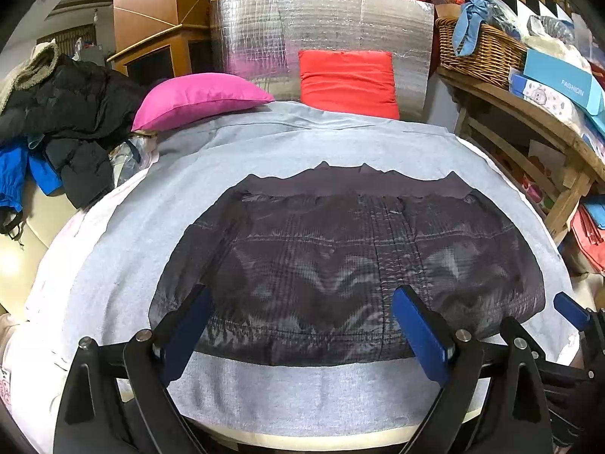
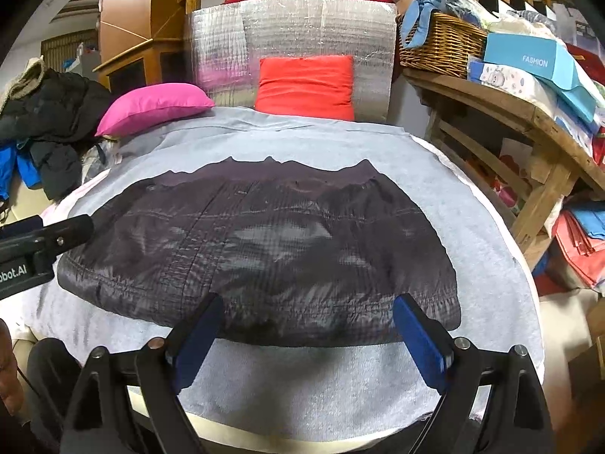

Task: Fold large clothes

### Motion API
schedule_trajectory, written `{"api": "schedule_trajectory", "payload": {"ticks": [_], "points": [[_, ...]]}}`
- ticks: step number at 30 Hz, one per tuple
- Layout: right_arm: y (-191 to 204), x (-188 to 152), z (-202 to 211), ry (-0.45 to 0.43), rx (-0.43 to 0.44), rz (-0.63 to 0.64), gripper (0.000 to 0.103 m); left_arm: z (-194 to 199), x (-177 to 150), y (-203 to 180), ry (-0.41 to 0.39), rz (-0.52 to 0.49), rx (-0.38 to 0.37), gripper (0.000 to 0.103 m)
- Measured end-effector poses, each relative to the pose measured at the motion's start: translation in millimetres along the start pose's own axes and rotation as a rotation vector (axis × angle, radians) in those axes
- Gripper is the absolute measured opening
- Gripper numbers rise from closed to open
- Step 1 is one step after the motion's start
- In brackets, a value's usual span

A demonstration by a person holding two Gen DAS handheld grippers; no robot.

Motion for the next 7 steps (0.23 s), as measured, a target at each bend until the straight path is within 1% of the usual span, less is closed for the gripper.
{"api": "schedule_trajectory", "payload": {"ticks": [4, 7], "points": [[0.0, 0.0, -3.6, 0.005, -0.001, -0.001, 0.093, 1.5, 2.1, -1.7, -0.023, -0.006, 0.009, 0.096], [0.4, 0.2, -4.2, 0.003, -0.003, 0.001, 0.093, -0.5, 2.9, -2.5, -0.016, -0.012, 0.003, 0.096]]}}
Point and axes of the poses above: each gripper's, at about its wrist camera, not at the fingertips, and z roughly against the way its jaws point, y to its left, x to its top, the point moved 5 cm from there along -z, roughly the way its jaws point, and after that the axes turned 7 degrees about -x, right-handed, at the moved point
